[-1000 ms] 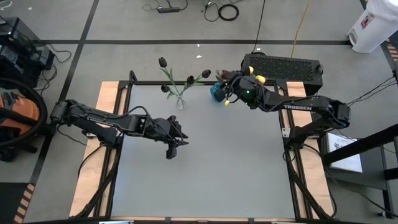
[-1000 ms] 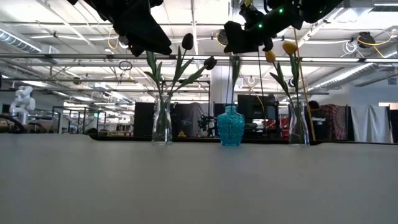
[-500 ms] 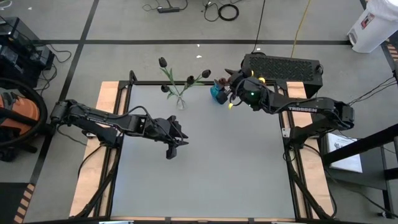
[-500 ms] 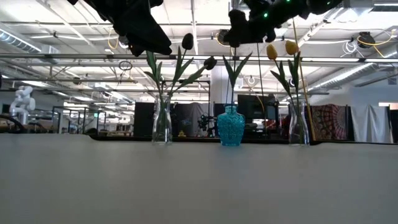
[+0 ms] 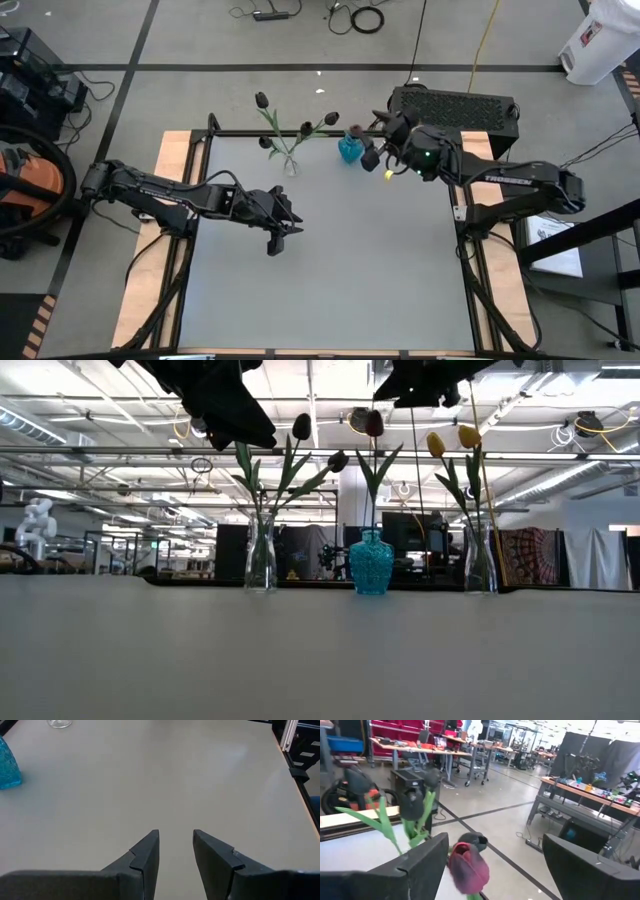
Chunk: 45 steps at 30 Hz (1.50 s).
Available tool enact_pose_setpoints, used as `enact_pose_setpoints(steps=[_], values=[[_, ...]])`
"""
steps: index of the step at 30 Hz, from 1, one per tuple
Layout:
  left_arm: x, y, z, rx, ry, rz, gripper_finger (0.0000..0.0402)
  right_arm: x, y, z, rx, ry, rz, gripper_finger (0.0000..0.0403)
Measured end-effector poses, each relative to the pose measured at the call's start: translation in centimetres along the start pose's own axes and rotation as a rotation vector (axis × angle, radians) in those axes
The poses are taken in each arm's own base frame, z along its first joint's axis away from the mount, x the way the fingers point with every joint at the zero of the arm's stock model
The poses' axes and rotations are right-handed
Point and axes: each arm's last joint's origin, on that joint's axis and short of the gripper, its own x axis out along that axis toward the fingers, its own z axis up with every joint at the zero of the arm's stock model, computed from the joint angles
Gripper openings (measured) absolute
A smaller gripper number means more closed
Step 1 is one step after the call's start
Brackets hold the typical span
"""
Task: Sort flowers into vase by color
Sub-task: Return to Home Position
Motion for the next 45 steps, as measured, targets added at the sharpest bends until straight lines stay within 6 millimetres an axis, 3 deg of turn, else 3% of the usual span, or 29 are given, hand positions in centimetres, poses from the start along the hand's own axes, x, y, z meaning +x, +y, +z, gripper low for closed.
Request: enact_pose_setpoints(steps=[10,20,36,45], values=[[0.0,0.0,0.0,0.000,0.000,0.000,0.0125,-2.1,-0.7,1.1,0.002,-0.022,0.020,0.0313],[0.0,0.0,0.0,0.000,0.000,0.000,0.0125,-4.8,-2.2,0.6,-0.021,0.104,0.053,0.0313],[0.0,0.0,0.0,0.000,0.000,0.000,0.0125,-10.5,-3.8,1.0,0.035,0.104,0.649,0.0313],[0.0,0.0,0.0,0.000,0.000,0.000,0.0125,-14.2,-5.1,-1.3,0.038,0.019,0.784,0.0313]])
